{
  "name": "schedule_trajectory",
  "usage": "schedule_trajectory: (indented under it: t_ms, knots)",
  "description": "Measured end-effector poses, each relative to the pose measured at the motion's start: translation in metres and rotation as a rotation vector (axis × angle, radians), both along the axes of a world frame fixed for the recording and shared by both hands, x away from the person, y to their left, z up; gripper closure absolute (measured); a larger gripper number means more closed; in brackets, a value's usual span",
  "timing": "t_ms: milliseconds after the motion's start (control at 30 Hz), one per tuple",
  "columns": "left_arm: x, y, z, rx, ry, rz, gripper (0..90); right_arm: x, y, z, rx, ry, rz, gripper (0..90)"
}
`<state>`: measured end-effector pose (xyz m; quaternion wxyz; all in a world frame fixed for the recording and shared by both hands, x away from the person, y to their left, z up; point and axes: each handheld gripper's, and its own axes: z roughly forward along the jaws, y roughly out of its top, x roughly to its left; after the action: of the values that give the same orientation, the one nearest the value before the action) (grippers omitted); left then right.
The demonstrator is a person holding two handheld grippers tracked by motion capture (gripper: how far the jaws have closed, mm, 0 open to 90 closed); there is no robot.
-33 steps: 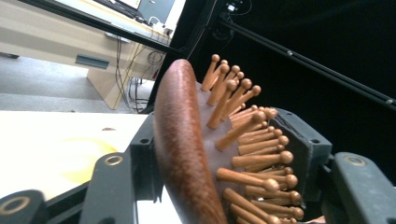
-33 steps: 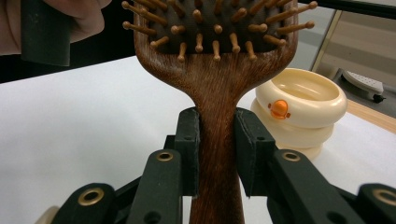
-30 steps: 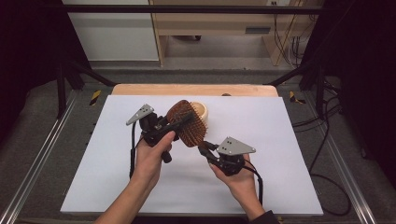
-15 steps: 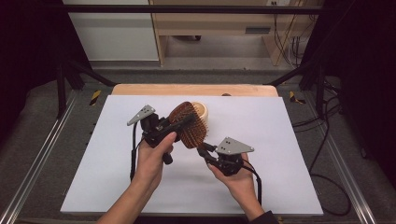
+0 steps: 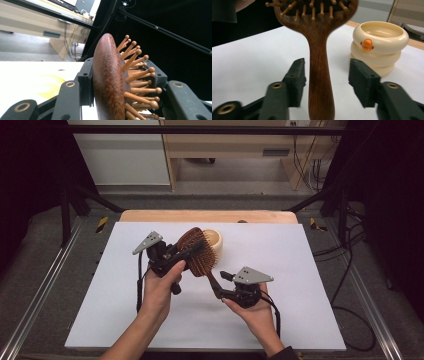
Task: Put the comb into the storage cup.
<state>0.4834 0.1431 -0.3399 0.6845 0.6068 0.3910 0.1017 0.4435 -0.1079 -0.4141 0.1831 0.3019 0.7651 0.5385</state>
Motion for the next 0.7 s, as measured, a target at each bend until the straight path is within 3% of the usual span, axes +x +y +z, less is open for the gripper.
schedule_trajectory:
  t_ms: [133, 300, 367, 433, 633, 700]
  knots:
    - [0.0, 0.006, 0.002, -0.009, -0.015, 0.025, 51.0, -0.003, -0.007, 0.002, -0.019, -0.03, -0.01, 37.9]
    - [-0.001, 0.01, 0.005, -0.006, -0.021, 0.039, 51.0, -0.006, -0.024, 0.003, 0.03, -0.061, -0.07, 27.6]
    - [-0.002, 0.012, 0.007, -0.007, -0.025, 0.043, 50.9, -0.003, -0.029, 0.001, 0.046, -0.097, -0.099, 21.1]
    - [-0.002, 0.013, 0.009, -0.008, -0.028, 0.045, 50.9, 0.0, -0.034, -0.003, 0.015, -0.129, -0.129, 17.5]
    - [-0.001, 0.014, 0.016, 0.006, -0.044, 0.019, 50.8, 0.009, -0.049, -0.008, 0.008, -0.061, -0.197, 8.8]
    - [0.0, 0.013, 0.019, 0.011, -0.05, 0.018, 50.9, 0.009, -0.053, -0.009, -0.001, -0.06, -0.185, 7.0]
